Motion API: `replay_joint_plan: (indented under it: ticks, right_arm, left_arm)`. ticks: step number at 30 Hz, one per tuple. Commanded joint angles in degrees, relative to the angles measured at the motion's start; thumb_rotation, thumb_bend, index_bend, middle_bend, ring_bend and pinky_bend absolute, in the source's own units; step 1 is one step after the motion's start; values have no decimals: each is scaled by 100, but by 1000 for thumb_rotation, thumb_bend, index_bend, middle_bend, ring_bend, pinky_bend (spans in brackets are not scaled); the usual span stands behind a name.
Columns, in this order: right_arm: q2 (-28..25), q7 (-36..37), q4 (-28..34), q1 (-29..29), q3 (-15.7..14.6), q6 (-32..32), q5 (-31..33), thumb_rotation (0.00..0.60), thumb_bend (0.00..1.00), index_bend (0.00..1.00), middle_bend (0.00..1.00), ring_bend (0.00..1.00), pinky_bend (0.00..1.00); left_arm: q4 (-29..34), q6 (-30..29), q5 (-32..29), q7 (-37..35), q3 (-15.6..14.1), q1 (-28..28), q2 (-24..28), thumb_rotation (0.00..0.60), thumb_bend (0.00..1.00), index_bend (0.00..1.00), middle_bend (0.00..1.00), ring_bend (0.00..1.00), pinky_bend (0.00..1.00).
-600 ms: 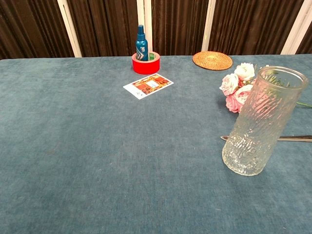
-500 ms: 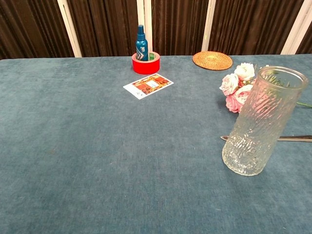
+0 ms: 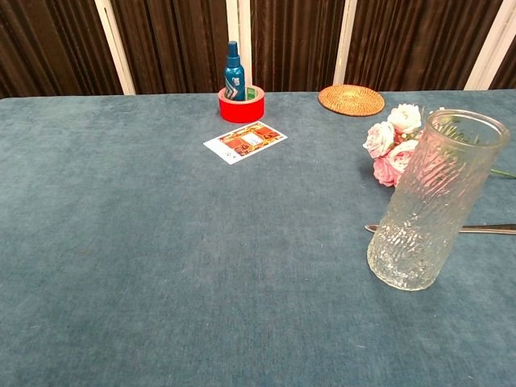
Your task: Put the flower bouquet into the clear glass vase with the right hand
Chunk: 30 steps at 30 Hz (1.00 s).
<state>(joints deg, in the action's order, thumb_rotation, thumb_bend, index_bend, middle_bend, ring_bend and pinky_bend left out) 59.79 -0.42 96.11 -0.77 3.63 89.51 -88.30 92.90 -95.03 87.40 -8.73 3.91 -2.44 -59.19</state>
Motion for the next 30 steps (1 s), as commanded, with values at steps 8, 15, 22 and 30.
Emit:
replay_joint_plan:
  ticks: [8,15,22,30]
  right_arm:
    - [-73,527,-91,-180,-93,-407,-47,600,178,120,53,11,0]
    - [-109,1077,-57,-507,33,-907,119,600,178,94,43,10,0]
    - [-215,795,127,-1128,464,-1732,745,600,177,69,23,6,0]
    - [-17,174,88,-2105,851,-3163,1839,600,178,63,18,6,0]
  left_arm:
    - [0,-109,151,47,-47,-24,-45,600,214,116,0,0,47]
    - [7,-125,220,35,-62,-10,-45,600,214,116,0,0,47]
    - [15,-88,158,70,-41,9,-62,600,214,116,0,0,47]
    - [-21,-196,130,44,-11,-36,-64,600,214,116,0,0,47]
